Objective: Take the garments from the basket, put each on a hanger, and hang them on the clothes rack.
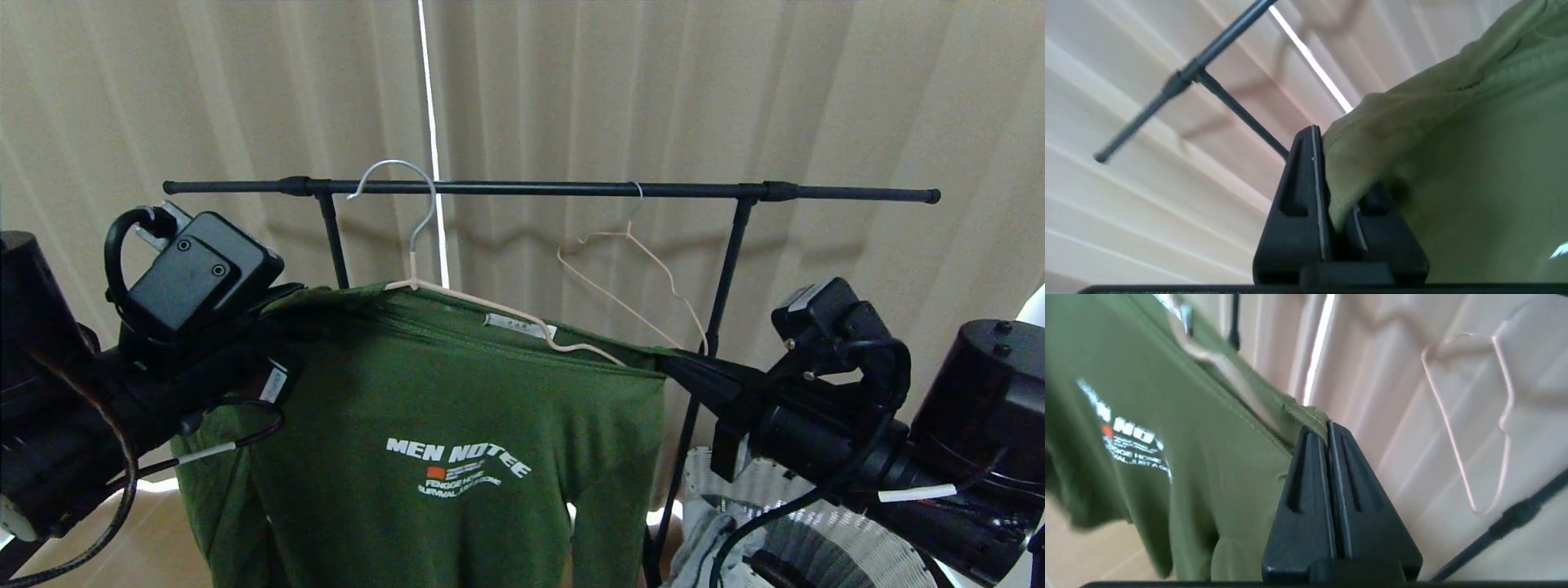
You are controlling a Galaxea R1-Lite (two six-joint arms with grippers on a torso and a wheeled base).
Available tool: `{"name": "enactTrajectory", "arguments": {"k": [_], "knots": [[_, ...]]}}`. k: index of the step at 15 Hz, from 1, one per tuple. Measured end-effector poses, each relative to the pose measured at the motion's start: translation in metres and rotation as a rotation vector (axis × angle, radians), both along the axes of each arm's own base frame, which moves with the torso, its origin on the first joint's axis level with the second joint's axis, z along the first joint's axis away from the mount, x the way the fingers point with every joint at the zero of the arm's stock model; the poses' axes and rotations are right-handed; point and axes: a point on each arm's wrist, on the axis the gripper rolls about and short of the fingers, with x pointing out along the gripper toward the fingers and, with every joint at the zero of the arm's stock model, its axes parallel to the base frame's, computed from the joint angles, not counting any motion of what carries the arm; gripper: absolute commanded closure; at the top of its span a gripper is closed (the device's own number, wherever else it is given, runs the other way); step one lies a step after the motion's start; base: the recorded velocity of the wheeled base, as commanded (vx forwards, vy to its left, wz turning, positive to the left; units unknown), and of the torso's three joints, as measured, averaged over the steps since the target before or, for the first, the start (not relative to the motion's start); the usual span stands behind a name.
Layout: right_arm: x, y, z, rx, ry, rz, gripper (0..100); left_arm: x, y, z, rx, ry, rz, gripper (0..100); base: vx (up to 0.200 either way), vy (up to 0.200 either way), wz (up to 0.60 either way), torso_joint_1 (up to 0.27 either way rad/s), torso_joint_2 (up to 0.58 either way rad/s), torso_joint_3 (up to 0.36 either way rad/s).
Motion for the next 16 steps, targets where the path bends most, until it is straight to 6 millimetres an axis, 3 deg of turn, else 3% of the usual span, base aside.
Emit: {"name": "enactTrajectory", "arguments": {"k": [3, 4, 10, 16], "knots": [[-0.008, 0.001, 0.001, -0.026, 0.025, 0.043, 100, 0.004, -0.001, -0.005, -0.032, 0.029, 0.017, 100, 0.0, 0.0, 0.0, 0.0, 0.0, 0.0], [-0.012, 0.001, 0.003, -0.033, 0.031, 0.068, 0, 0.005, -0.002, -0.006, -0.035, 0.034, 0.017, 100, 0.0, 0.0, 0.0, 0.0, 0.0, 0.0], [-0.02, -0.004, 0.018, -0.099, -0.049, 0.115, 0, 0.002, -0.011, -0.009, -0.032, 0.047, -0.022, 100, 0.0, 0.0, 0.0, 0.0, 0.0, 0.0], [-0.008, 0.02, 0.039, -0.243, -0.22, 0.154, 0, -0.006, -0.024, -0.012, -0.061, 0.061, -0.039, 100, 0.0, 0.0, 0.0, 0.0, 0.0, 0.0]]}}
